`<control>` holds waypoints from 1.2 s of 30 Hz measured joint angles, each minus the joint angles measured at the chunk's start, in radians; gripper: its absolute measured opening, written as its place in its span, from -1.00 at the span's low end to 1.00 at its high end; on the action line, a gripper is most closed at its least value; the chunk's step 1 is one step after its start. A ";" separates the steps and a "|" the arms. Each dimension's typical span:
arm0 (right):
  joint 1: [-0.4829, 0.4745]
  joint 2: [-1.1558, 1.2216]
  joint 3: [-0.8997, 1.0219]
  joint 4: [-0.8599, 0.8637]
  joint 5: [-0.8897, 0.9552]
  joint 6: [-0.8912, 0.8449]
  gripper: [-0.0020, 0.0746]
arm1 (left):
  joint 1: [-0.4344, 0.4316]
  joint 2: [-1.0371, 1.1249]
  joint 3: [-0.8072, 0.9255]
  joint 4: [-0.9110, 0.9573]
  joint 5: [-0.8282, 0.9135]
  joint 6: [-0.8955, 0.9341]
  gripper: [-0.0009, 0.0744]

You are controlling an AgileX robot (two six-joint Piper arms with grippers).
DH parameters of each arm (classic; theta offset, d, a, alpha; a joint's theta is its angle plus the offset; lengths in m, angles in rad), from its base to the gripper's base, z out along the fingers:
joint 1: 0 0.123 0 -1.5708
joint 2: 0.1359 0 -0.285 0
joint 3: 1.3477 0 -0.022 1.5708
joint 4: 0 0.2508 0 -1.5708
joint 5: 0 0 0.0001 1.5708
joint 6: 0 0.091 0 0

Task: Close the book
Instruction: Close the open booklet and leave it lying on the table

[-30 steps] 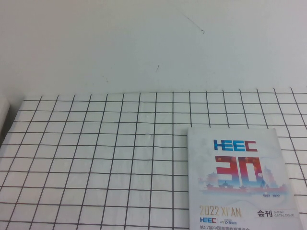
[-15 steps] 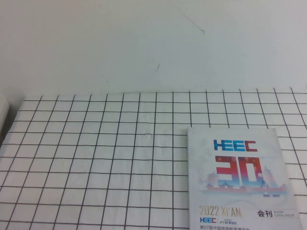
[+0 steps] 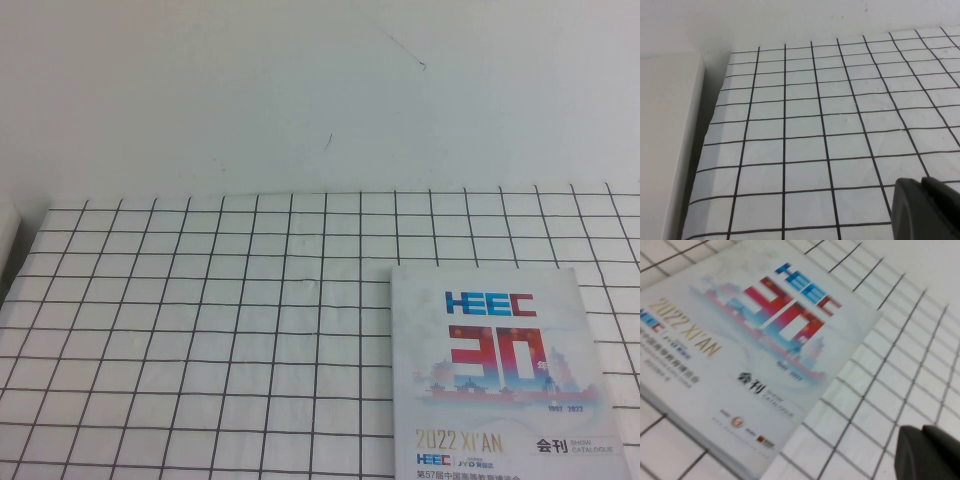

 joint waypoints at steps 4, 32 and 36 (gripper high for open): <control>-0.027 -0.124 0.000 -0.038 -0.006 0.000 -0.95 | 0.000 0.000 0.000 0.000 0.000 0.000 -0.99; -0.304 -0.248 0.253 -0.045 -0.190 0.324 -0.95 | 0.000 -0.002 0.000 0.000 0.002 0.015 -0.99; -0.304 -0.248 0.251 -0.045 -0.190 0.322 -0.95 | 0.000 -0.002 0.000 0.000 0.002 0.015 -0.99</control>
